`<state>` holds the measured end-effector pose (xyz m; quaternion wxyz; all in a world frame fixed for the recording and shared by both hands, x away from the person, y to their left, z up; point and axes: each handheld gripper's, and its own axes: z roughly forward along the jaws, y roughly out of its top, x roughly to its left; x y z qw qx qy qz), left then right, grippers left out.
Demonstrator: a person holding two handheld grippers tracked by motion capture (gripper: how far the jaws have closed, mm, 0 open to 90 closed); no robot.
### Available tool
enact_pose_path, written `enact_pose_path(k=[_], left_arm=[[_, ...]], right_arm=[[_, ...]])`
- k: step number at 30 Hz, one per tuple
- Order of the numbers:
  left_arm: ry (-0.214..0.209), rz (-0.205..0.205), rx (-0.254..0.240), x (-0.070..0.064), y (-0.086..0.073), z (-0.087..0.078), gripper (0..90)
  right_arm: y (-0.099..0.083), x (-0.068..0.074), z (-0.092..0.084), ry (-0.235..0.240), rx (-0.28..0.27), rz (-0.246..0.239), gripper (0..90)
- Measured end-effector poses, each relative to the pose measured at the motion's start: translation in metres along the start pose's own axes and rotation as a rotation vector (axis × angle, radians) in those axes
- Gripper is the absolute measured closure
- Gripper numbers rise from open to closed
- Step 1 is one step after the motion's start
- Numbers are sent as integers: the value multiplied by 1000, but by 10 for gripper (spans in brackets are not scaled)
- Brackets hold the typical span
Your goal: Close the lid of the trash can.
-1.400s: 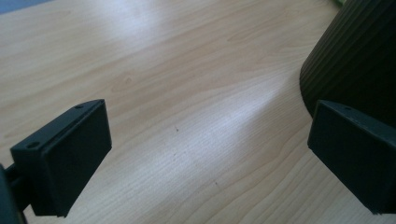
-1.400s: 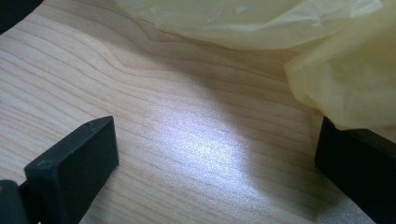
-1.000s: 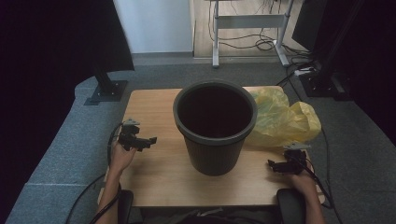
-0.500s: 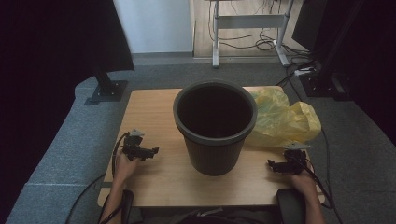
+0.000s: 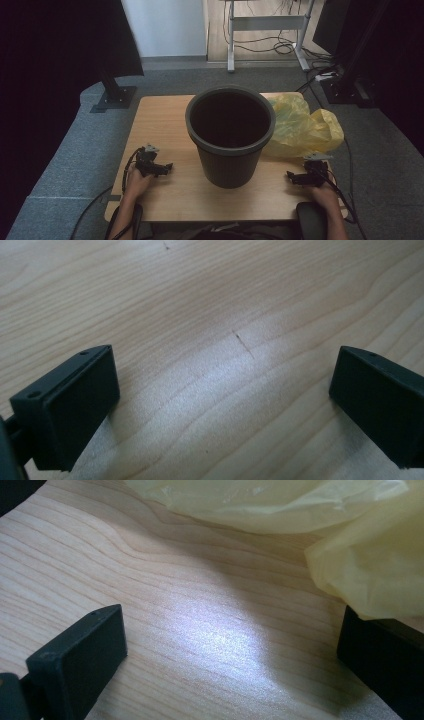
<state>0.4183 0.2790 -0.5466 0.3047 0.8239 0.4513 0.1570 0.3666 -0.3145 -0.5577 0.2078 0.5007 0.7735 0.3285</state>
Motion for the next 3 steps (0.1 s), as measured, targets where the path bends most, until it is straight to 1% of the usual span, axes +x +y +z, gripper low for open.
enact_pose_path(k=[3], left_arm=[[0,0,0,0,0,0,0]], right_arm=[[0,0,0,0,0,0,0]])
